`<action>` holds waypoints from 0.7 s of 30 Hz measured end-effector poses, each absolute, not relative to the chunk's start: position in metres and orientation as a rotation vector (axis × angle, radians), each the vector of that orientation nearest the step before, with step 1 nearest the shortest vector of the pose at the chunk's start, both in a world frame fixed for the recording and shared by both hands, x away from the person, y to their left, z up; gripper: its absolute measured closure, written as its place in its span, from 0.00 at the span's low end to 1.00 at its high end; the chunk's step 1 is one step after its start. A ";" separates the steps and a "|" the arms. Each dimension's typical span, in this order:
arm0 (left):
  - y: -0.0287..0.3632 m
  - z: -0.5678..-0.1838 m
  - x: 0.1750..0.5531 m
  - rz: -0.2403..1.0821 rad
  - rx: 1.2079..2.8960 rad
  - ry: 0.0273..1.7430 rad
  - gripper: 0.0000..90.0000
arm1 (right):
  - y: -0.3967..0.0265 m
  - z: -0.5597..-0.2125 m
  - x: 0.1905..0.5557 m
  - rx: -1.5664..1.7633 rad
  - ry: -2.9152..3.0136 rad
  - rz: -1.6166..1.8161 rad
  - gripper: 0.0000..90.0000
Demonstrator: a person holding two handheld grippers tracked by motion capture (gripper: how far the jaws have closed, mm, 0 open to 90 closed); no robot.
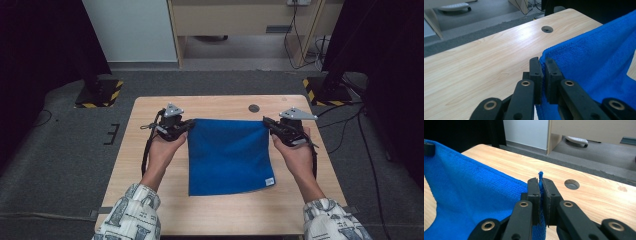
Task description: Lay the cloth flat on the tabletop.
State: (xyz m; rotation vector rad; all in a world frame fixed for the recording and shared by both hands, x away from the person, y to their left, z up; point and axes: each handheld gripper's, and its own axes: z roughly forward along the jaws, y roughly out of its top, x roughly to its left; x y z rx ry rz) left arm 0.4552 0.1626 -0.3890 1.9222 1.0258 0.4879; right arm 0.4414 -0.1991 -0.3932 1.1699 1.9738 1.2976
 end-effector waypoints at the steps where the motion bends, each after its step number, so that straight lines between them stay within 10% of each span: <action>1: 0.161 -0.389 0.456 0.490 1.923 1.025 0.95 | -0.201 -0.395 0.444 1.186 1.968 1.305 0.95; 21: 0.142 -0.393 0.471 0.529 1.969 1.022 0.95 | -0.214 -0.414 0.456 1.231 1.952 1.296 0.95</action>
